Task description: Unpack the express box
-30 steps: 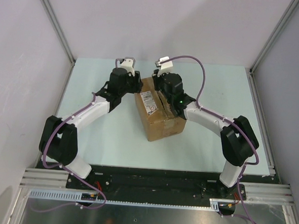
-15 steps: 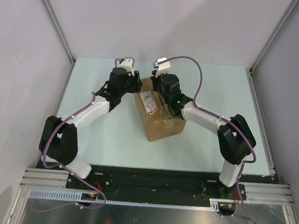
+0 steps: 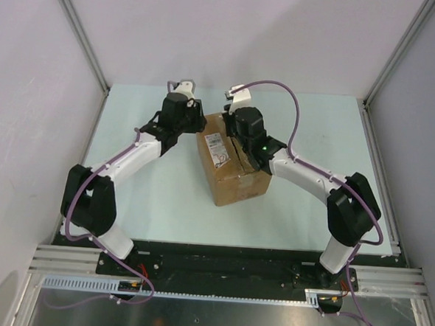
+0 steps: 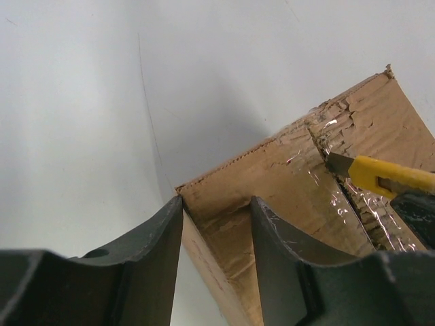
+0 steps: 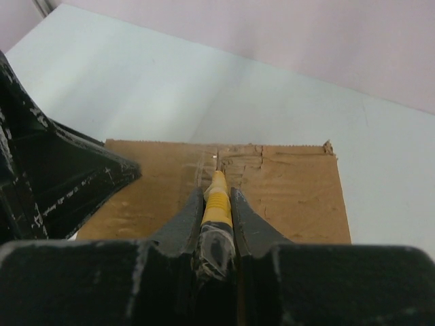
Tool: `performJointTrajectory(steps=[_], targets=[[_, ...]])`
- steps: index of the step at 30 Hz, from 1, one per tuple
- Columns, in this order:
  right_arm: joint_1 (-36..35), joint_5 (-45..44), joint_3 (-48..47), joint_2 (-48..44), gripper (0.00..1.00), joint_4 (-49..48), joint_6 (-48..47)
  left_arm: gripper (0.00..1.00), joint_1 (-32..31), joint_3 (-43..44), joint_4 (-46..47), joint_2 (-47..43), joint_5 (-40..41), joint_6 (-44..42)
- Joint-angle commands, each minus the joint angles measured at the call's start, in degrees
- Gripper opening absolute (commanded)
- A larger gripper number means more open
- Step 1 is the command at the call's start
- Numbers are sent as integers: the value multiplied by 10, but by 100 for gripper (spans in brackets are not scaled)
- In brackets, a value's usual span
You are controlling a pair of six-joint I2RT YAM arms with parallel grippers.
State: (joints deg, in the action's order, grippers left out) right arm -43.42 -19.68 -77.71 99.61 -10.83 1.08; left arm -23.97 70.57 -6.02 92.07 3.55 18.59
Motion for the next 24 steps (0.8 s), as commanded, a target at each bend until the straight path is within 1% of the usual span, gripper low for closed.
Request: performJointTrajectory(steps=[1,13,24], targets=[[-9,-12,-16,-30,0,58,21,47,-6,-20,-136,48,-18,19],[-18,3,1,-92,0,157,59,46,-6,-20,-144,55,-27,31],[-37,-18,4,-105,0,233,104,45,-6,-23,-145,55,-29,43]])
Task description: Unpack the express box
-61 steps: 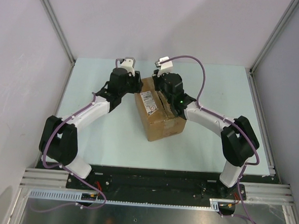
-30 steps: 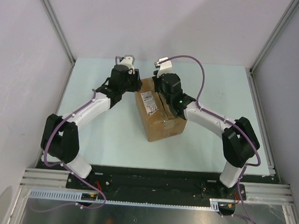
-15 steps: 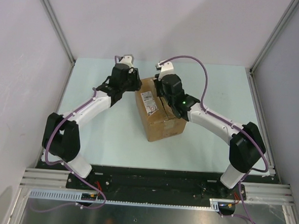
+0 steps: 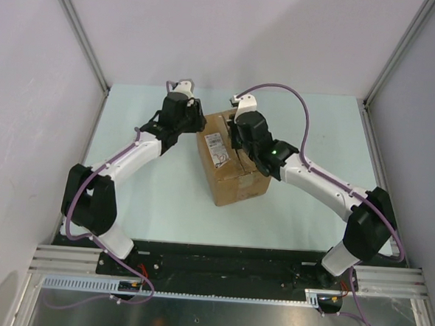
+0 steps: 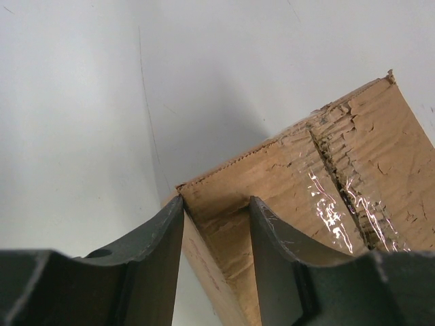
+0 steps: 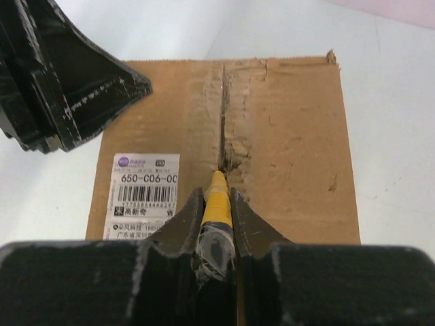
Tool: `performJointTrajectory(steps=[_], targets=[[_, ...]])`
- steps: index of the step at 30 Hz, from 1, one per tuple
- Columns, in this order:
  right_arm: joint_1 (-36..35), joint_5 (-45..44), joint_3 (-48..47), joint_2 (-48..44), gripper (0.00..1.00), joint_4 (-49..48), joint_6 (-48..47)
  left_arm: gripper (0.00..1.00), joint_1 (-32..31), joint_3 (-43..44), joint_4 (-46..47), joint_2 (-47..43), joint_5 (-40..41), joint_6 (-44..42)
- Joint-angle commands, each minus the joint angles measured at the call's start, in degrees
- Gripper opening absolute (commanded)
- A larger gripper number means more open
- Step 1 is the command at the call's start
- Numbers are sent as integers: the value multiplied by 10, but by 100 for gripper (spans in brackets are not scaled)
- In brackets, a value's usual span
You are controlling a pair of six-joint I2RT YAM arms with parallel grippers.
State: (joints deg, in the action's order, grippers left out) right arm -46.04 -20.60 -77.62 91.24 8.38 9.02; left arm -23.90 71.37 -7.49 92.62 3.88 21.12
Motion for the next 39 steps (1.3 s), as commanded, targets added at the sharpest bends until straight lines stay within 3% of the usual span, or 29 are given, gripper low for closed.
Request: performJointTrajectory(steps=[1,19,39], targets=[[-12,-13,5,-21,0,44,27,45,-7,-32,-131,49,-33,17],[-33,-23,41,-113,0,133,32,45,-6,-28,-133,56,-34,21],[-76,-22,57,-178,0,251,103,45,3,-29,-140,63,-34,43]])
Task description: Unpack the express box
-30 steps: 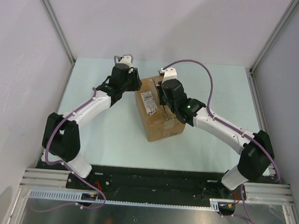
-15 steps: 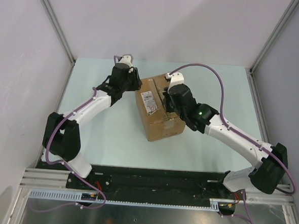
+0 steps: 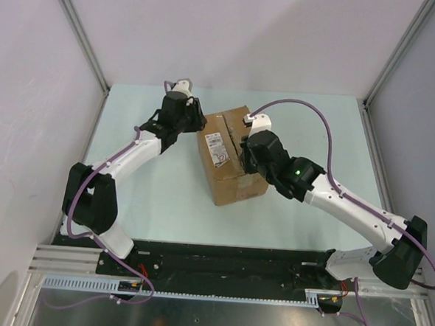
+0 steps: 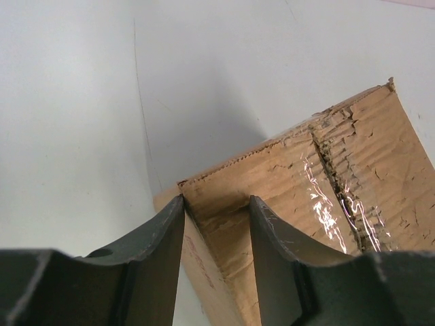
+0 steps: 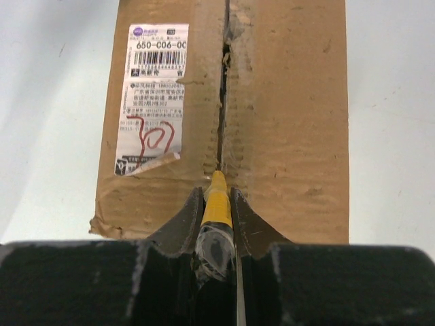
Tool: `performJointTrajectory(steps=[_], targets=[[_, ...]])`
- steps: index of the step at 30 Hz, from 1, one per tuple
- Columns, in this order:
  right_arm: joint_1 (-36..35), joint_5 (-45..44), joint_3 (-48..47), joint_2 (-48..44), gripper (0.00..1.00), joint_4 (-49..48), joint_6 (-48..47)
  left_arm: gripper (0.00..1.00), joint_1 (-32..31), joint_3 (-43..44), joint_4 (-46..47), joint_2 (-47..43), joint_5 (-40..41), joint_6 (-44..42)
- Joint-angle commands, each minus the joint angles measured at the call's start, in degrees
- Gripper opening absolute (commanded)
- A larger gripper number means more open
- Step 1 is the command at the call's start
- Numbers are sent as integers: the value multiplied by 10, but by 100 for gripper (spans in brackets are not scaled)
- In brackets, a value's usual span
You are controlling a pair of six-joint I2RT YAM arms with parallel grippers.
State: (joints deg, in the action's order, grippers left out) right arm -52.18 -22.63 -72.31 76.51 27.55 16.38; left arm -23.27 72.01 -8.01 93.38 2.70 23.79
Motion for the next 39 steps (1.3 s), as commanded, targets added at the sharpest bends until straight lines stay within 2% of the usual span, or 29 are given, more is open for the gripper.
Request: performJointTrajectory(steps=[1,7,11,19,25,34,35,39], targets=[[-15,-2,4,-34,0,62,32,45,-4,-35,-134,56,-22,17],[-23,-3,18,-57,0,87,51,45,-3,-35,-139,58,-20,20],[-23,8,51,-92,0,64,52,45,-1,-35,-140,59,-17,20],[-30,15,58,-125,0,66,56,44,1,-38,-148,65,-7,29],[-34,28,59,-123,0,55,56,45,2,-34,-150,64,-22,32],[-42,-8,68,-119,0,30,53,61,2,8,-149,9,-57,11],[-43,-12,67,-124,0,16,52,68,2,14,-150,1,-57,7],[-42,-22,57,-131,0,-7,49,83,2,56,-150,-57,-62,-20]])
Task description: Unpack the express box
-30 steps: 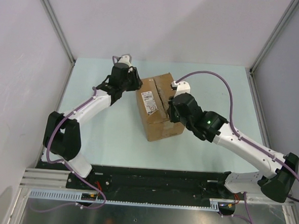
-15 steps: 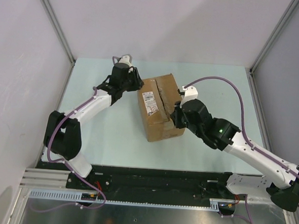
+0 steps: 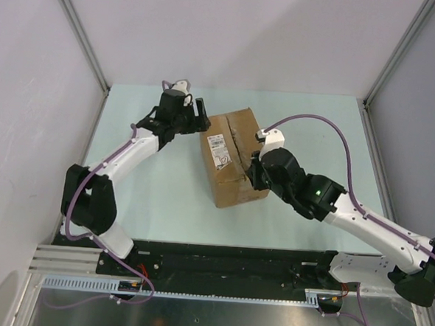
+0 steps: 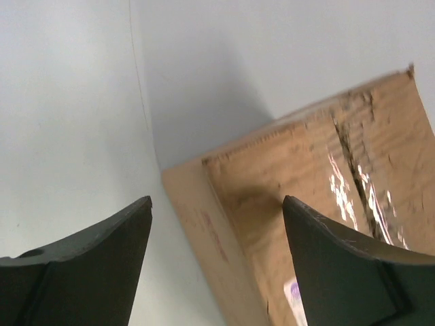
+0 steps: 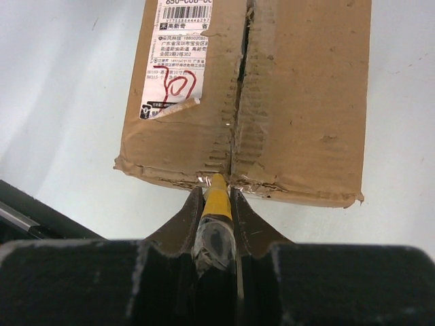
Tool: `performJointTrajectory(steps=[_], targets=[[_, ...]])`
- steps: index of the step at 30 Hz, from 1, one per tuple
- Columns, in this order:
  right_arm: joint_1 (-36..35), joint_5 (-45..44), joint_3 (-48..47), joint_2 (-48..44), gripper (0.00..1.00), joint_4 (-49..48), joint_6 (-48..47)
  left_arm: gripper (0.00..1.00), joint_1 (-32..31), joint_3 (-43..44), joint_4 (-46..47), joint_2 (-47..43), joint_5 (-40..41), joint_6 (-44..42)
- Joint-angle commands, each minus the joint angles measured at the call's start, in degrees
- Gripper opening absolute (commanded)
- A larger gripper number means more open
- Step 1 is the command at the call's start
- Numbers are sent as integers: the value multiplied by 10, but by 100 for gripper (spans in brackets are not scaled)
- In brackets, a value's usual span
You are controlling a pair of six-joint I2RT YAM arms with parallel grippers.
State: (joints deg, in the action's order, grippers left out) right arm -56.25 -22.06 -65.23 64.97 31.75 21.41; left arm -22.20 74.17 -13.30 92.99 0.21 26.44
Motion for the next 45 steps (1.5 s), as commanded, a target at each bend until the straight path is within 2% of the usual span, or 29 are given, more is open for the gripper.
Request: performJointTrajectory(steps=[1,4,10,13,17,21,25,33,45], targets=[[-2,-28,-15,-17,0,-57,-1,85,-10,43,-98,-58,-56,-53],[-4,-55,-15,-20,0,-63,-6,86,-10,69,-105,-60,-104,-62],[-9,-105,-15,-9,0,-96,-43,86,-21,83,-105,-70,-136,-50],[-8,-107,-15,9,0,-104,-50,82,-47,96,-104,-56,-174,-46],[-8,-116,-15,20,0,-112,-51,67,-95,107,-103,-15,-178,-53],[-8,-115,-13,29,0,-118,-53,61,-118,126,-102,22,-190,-45],[-9,-104,-5,36,0,-121,-38,60,-121,142,-96,49,-210,-37],[-21,-105,13,43,0,-108,-11,57,-123,127,-96,61,-218,-23],[-47,-162,16,14,0,-9,31,53,-120,92,-103,47,-183,-32]])
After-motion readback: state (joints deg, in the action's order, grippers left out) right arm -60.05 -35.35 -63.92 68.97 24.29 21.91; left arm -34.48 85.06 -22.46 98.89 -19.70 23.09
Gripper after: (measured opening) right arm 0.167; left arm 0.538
